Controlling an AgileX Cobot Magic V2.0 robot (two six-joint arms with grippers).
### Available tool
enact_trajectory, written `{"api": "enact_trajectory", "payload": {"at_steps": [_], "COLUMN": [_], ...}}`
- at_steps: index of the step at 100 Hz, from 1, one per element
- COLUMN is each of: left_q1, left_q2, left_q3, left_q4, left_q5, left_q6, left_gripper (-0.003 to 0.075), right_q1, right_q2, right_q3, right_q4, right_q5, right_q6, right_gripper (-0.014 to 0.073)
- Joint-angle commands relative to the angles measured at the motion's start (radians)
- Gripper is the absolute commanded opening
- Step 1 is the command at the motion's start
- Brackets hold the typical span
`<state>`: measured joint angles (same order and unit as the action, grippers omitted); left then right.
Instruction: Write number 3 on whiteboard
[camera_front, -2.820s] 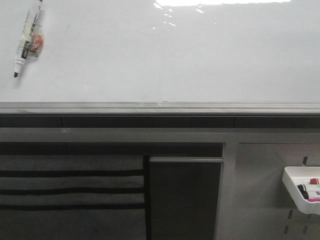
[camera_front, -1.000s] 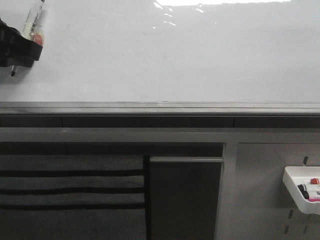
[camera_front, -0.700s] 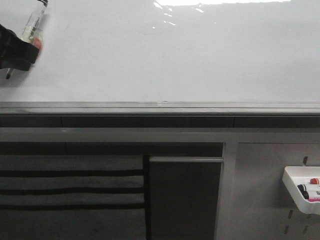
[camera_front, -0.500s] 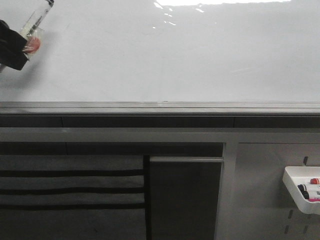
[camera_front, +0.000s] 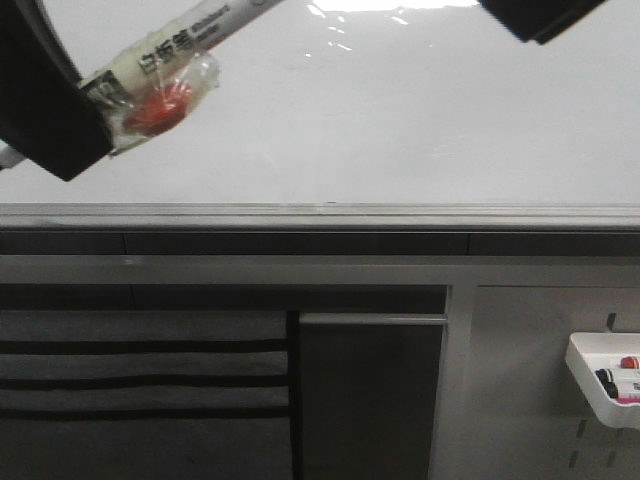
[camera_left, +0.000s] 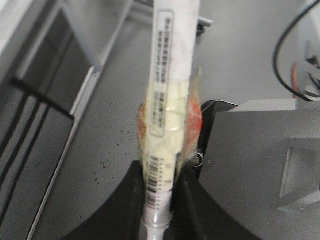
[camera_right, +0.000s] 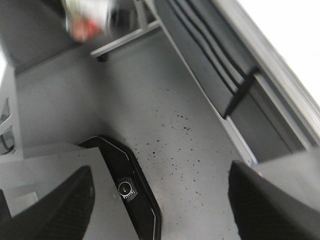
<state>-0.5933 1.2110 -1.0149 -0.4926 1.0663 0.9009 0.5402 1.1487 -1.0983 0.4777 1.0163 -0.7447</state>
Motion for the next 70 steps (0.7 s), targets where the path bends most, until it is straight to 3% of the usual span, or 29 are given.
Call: {"api": "enact_trajectory", "payload": {"at_steps": [1, 28, 56, 70], "left_q1": [-0.045, -0.107, -0.107, -0.107], "left_q2": [-0.026, -0.026, -0.026, -0.026], "left_q3": [-0.035, -0.035, -0.035, -0.035], "left_q4": [-0.088, -0.093, -0.124, -0.124], "left_q5": [-0.002, -0.016, -0.027, -0.027], "left_q6": [0.067, 0.079, 0.123, 0.126], "left_gripper": [-0.0018, -0.0018, -0.0018, -0.0018], "right_q1": [0.044, 0.059, 0.127, 0.137], "right_q2": [0.022, 0.070, 0.120, 0.135], "right_q3": [-0.071, -0.104, -0.104, -0.104], "right_q4": [0.046, 0.317, 0.323, 0.314], "right_q5": [-0.022, 0.048, 0.006, -0.014], "right_q6": [-0.039, -0.268, -0.457, -0.502], "right_gripper": [0.0497, 0.0497, 0.0493, 0.0410]}}
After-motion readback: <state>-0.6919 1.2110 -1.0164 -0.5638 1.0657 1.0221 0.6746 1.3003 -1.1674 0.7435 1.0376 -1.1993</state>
